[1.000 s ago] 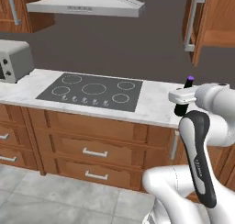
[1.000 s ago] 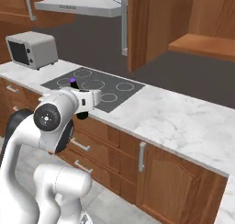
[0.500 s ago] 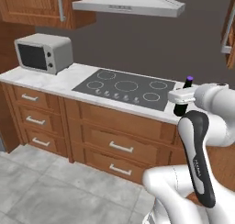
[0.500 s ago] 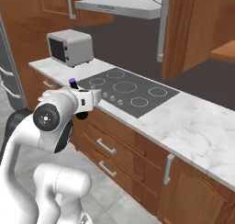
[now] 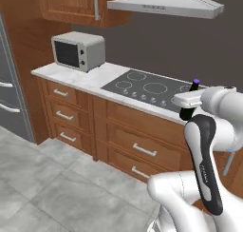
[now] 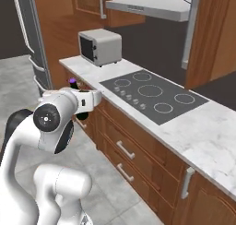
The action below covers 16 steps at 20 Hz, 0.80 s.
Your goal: Open the cabinet directly in front. Then move the beer and the cup to the dining counter with the jar on it.
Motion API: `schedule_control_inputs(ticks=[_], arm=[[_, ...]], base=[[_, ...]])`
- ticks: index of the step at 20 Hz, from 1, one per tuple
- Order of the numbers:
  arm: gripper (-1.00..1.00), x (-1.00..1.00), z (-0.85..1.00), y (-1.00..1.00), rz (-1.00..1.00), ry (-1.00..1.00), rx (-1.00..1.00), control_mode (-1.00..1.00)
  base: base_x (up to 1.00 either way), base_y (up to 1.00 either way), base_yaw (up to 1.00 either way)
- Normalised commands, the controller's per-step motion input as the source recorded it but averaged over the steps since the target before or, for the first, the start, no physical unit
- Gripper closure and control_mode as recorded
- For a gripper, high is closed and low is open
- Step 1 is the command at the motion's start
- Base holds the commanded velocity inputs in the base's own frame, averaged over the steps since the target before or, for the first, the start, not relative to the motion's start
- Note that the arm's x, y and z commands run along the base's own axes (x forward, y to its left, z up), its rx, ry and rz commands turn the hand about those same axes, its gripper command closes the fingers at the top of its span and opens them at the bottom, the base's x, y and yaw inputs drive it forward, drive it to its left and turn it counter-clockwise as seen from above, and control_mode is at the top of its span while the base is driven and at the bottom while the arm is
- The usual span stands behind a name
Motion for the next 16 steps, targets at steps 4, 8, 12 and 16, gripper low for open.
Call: schedule_control_inputs(ticks=[4,8,12,16], arm=[[1.0,0.0,0.0,0.0,0.0,0.0,0.0,1.0],[1.0,0.0,0.0,0.0,0.0,0.0,0.0,1.0],[1.0,0.0,0.0,0.0,0.0,0.0,0.0,1.0],[1.0,0.0,0.0,0.0,0.0,0.0,0.0,1.0]], base=[[-0.14,0.27,0.37],[-0.14,0.25,0.39],[-0.14,0.24,0.41],[-0.1,0.26,0.37]])
